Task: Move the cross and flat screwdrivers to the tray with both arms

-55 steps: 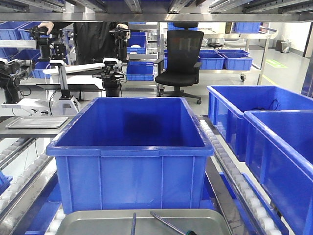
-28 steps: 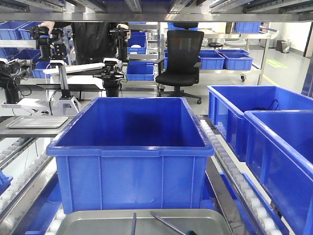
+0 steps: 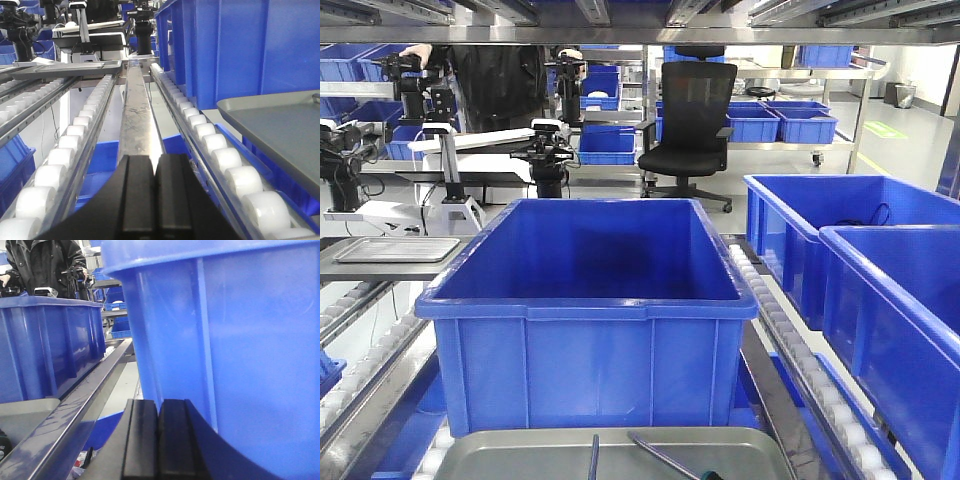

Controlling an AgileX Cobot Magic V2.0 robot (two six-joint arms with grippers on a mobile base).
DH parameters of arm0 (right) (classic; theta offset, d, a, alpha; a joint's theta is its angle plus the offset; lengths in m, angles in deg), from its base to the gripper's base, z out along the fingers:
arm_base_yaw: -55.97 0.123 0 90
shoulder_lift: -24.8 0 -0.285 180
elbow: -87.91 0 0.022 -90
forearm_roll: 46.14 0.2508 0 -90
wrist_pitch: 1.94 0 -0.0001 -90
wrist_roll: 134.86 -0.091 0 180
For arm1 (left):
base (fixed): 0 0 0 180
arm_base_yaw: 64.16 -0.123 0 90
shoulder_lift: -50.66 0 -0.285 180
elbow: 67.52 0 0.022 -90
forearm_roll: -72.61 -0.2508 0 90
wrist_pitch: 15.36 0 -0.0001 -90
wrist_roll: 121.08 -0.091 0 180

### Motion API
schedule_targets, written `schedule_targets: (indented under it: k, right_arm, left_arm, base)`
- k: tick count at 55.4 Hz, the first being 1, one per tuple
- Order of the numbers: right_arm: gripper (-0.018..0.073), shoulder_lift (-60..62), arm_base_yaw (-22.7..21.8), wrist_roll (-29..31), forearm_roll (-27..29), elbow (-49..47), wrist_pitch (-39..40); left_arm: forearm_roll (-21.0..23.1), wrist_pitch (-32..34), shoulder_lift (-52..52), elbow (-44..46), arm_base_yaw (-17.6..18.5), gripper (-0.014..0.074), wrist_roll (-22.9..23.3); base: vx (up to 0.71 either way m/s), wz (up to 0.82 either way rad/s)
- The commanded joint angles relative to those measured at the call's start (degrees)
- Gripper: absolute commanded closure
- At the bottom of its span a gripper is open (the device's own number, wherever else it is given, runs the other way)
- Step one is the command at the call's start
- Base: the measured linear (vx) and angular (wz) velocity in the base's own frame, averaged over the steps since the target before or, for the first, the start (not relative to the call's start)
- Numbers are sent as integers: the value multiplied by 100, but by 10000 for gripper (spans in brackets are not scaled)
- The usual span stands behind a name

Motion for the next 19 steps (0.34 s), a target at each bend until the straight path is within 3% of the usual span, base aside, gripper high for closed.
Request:
schedule_targets:
  k: [1,19]
  right_arm:
    - [567,35,-36,50,-40,45,430]
    - [567,35,-36,50,-40,45,430]
  left_arm:
    - [9,441,-22,145,-11,594,60]
    - [9,441,-22,145,-11,594,60]
  base:
    - [0,0]
    - [0,0]
